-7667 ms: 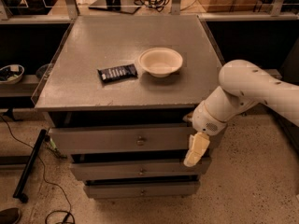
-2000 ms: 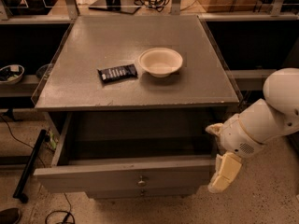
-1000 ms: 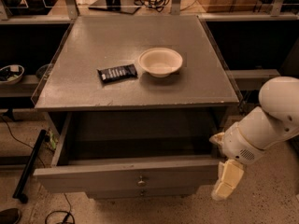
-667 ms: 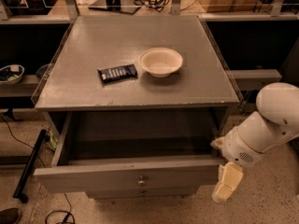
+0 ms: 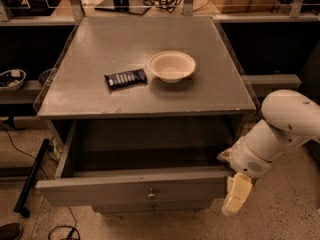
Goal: Open top drawer
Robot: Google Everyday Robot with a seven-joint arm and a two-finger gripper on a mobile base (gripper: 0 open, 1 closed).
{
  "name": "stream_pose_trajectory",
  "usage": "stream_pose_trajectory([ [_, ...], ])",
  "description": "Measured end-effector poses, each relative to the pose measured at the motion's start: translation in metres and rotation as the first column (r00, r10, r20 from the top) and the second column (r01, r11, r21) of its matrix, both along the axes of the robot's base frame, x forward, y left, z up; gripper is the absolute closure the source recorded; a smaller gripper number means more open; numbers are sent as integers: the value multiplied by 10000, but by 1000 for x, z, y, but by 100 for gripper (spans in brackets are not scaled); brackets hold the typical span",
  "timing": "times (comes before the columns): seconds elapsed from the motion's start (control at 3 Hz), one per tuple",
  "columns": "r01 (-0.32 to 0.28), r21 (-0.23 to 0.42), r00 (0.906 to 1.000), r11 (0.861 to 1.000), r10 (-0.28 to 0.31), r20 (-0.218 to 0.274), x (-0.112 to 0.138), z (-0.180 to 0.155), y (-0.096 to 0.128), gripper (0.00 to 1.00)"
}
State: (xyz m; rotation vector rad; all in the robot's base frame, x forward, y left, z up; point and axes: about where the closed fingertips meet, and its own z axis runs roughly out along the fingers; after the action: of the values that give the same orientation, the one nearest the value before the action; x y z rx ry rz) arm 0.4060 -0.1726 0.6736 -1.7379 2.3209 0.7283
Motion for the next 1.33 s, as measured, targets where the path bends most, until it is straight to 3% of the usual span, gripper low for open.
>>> stream_pose_trajectory([
  [0.33, -578, 292, 9980, 9979, 585, -236, -4, -2, 15, 0],
  [0.67, -586, 293, 9980, 9979, 593, -240, -4, -2, 15, 3],
  [1.0, -586, 293, 9980, 9979, 593, -240, -4, -2, 15, 26],
  [1.33, -587, 293, 9979, 9978, 594, -240, -4, -2, 15, 57],
])
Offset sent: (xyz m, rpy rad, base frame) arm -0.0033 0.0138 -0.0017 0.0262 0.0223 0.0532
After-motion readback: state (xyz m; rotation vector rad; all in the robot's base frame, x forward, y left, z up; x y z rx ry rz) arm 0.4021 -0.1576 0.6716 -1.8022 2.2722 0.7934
